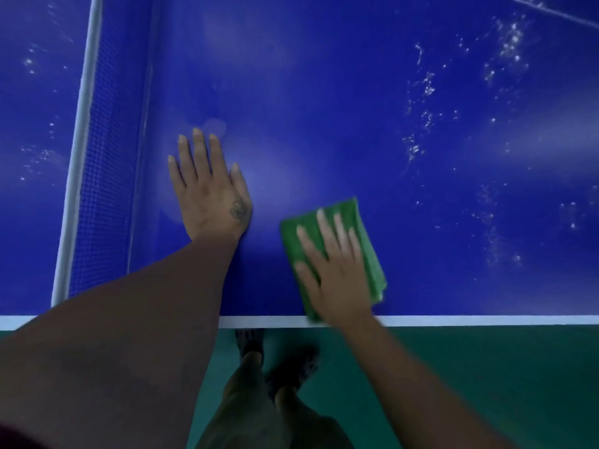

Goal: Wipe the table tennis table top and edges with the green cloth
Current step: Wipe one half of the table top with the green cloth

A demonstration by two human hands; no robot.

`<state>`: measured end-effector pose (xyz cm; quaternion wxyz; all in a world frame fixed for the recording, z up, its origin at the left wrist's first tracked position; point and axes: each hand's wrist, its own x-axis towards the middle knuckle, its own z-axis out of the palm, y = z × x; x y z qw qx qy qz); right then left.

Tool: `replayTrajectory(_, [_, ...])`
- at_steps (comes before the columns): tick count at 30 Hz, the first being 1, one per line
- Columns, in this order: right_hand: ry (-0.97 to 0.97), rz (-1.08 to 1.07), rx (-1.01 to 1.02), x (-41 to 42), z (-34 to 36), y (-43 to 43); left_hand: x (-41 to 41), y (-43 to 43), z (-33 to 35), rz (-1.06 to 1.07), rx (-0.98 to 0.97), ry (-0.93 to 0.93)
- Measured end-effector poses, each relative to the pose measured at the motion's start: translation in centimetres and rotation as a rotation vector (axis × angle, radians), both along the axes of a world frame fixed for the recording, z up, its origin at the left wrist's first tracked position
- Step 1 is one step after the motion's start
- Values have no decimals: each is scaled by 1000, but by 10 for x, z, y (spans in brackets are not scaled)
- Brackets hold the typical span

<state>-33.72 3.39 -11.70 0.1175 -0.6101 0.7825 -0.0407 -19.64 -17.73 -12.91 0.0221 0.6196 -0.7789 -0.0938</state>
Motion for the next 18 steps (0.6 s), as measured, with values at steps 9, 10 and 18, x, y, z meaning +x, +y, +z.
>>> replayTrajectory(9, [18, 128, 60, -133, 7, 41, 0, 1, -10, -42, -41, -17])
replayTrajectory(10, [41, 28, 63, -155, 8, 26, 0, 2, -10, -41, -45, -20])
replayTrajectory(18, [91, -189, 47, -132, 7, 15, -1, 2, -5, -58, -10, -33])
